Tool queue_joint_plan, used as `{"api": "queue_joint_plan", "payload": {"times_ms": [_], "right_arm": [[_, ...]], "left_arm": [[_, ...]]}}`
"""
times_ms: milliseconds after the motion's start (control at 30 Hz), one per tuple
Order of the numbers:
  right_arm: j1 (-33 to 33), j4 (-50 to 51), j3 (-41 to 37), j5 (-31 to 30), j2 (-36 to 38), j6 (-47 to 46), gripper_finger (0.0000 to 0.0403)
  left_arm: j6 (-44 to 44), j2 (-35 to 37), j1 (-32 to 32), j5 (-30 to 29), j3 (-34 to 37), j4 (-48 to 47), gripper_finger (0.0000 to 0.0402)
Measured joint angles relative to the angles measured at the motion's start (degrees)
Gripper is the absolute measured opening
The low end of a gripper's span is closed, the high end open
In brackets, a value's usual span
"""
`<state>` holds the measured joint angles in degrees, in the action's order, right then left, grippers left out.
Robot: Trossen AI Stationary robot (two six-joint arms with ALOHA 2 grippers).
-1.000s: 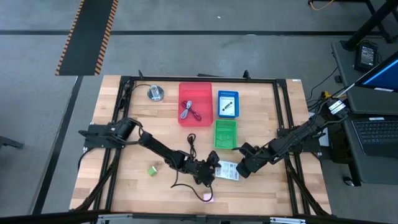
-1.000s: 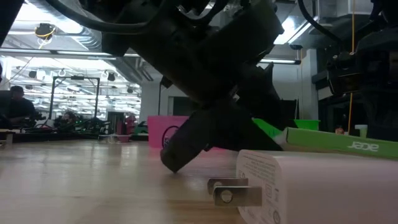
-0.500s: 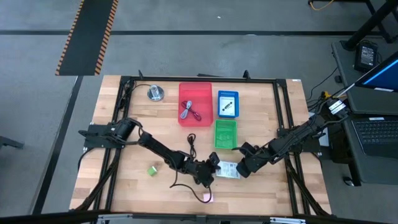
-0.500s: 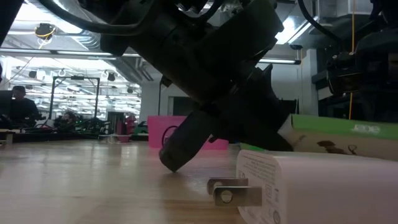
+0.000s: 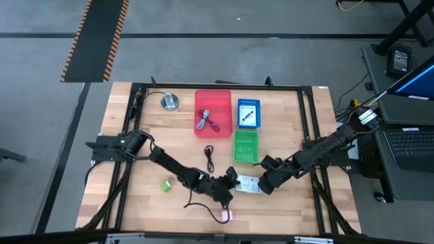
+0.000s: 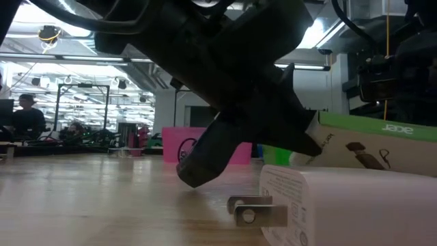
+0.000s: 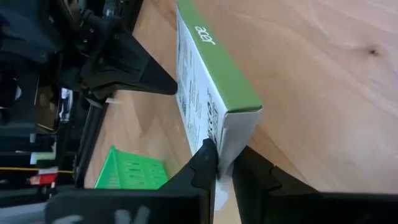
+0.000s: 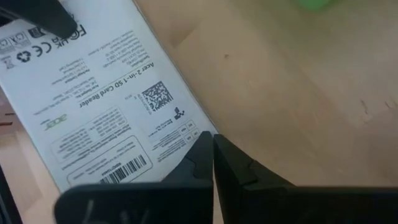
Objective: Pick and place items into bin
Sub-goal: Put the white card reader box into the blue bin
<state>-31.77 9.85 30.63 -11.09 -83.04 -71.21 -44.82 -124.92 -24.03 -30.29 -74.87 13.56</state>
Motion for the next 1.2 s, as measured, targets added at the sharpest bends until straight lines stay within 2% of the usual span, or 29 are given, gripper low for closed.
{"api": "queue_joint_plan", "payload": {"times_ms": [233, 400, 567, 667, 800, 867, 967, 1100, 1200], "right_arm": [[0.0, 3.38, -0.43, 0.84, 3.32, 2.56, 0.0], [-0.02, 7.07, -0.28, 0.58, 6.14, 3.95, 0.0], [-0.02, 6.68, -0.16, 0.36, 8.56, 7.52, 0.0], [-0.25, 11.84, 1.81, 0.19, 9.41, 8.88, 0.0], [-1.45, 23.42, 6.87, -0.61, 9.46, 9.77, 0.0], [-2.88, 27.28, 9.71, -3.82, 9.46, 11.58, 0.0], [-5.39, 29.16, 12.99, -11.8, 9.5, 17.67, 0.0], [-8.21, 25.98, 15.52, -21.53, 9.52, 26.93, 0.0], [-9.01, 24.3, 16.32, -26.15, 9.54, 32.13, 0.0]], "left_arm": [[1.06, 0.52, -1.45, -3.16, 0.05, -0.31, 0.0029], [2.26, 2.66, -2.77, -6.12, 0.07, -0.31, 0.0029], [2.73, 6.38, -3.95, -8.41, 0.09, -1.26, 0.0029], [5.08, 9.94, -4.1, -9.24, 0.02, -4.06, 0.0028], [9.72, 15.08, -2.82, -8.3, 2.27, -7.69, 0.0027], [10.68, 17.67, -2.13, -8.32, 4.19, -7.76, 0.0027], [11.46, 21.29, -1.16, -7.64, 7.43, -7.57, 0.0025], [13.09, 25.74, 0.28, -6.9, 11.69, -7.55, 0.0024], [13.84, 28.56, 1.57, -6.14, 14.94, -5.97, 0.0023]]}}
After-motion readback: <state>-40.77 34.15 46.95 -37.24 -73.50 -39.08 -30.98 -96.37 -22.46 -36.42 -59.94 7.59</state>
